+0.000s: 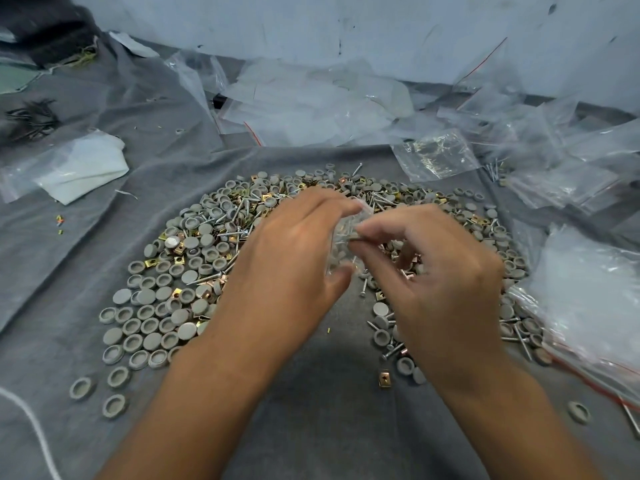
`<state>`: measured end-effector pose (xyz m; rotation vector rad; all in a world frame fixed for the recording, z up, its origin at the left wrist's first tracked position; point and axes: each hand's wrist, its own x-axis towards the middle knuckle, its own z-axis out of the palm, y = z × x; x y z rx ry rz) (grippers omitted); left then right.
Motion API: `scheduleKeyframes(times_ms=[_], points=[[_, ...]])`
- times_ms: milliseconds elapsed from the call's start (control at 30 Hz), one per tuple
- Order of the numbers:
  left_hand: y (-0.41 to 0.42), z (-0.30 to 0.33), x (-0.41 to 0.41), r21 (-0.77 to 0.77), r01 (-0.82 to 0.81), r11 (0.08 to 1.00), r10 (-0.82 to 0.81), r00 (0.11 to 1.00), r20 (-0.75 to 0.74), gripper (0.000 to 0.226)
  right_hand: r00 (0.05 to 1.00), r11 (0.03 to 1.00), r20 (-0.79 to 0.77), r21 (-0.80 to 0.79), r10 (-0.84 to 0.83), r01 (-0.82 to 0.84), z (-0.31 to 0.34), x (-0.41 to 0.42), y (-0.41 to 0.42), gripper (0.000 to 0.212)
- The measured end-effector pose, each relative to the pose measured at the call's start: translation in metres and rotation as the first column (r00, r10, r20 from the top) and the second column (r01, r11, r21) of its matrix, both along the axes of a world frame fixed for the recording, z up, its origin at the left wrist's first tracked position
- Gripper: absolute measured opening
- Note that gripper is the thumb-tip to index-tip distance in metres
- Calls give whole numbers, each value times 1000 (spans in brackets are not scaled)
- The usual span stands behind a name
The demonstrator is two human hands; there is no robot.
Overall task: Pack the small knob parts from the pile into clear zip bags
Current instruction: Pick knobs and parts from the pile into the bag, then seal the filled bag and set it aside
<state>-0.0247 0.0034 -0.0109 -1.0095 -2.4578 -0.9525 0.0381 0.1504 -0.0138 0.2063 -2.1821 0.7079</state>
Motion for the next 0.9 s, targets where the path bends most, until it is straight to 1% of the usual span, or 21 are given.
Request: scheduleKeyframes(times_ms=[67, 133, 233, 300, 333, 400, 433, 467, 500, 567, 600, 633, 700, 767, 833, 900], points=[[0, 0, -1, 13, -1, 1000, 1, 1000, -5, 55, 998, 998, 47, 51, -45, 43, -4, -2, -2, 14], [-1, 0, -1, 29, -5, 1000, 5, 1000, -8, 54, 997, 997, 39, 47, -70, 68, -4, -3, 2, 16], [-3, 2, 0, 45, -6, 999, 7, 1000, -8, 51, 995, 999, 90, 30, -48, 46, -1, -4, 14, 25], [-3, 5, 0, 63, 16, 998, -13, 999, -44, 47, 990, 1000, 143, 9, -18, 17, 0, -7, 19, 28], [-3, 6, 0, 78, 40, 996, -35, 997, -75, 46, 989, 1000, 145, -19, -4, 7, 0, -8, 20, 27], [-4, 10, 2, 107, 80, 991, -66, 989, -131, 47, 995, 997, 99, -77, 12, -4, 3, -11, 18, 18], [-5, 12, 3, 134, 89, 987, -71, 988, -137, 46, 997, 994, 73, -110, 19, -10, 5, -12, 17, 14], [-6, 14, 5, 186, 93, 978, -72, 991, -116, 43, 998, 987, 56, -162, 32, -23, 7, -12, 16, 11], [-6, 15, 6, 258, 91, 962, -78, 995, -61, 38, 997, 971, 49, -234, 55, -42, 8, -12, 14, 9], [-6, 18, 8, 429, 73, 900, -133, 985, 111, 24, 993, 921, 52, -382, 103, -76, 10, -10, 13, 7], [-6, 19, 8, 505, 61, 861, -183, 963, 197, 19, 991, 895, 53, -438, 121, -86, 11, -10, 13, 8], [-7, 19, 7, 559, 49, 827, -234, 936, 263, 20, 989, 870, 52, -484, 139, -97, 11, -9, 14, 10], [-11, 20, 6, 589, 53, 806, -311, 885, 347, 31, 986, 820, 32, -559, 167, -121, 12, -7, 16, 12], [-13, 20, 5, 538, 74, 840, -325, 863, 388, 38, 984, 778, 3, -613, 176, -137, 12, -5, 18, 11], [-10, 17, 3, 504, 79, 860, -313, 862, 398, 32, 983, 757, 7, -639, 182, -136, 11, -3, 20, 10], [-8, 14, 0, 571, 33, 821, -324, 849, 417, 22, 980, 747, 19, -651, 199, -139, 10, -2, 22, 8]])
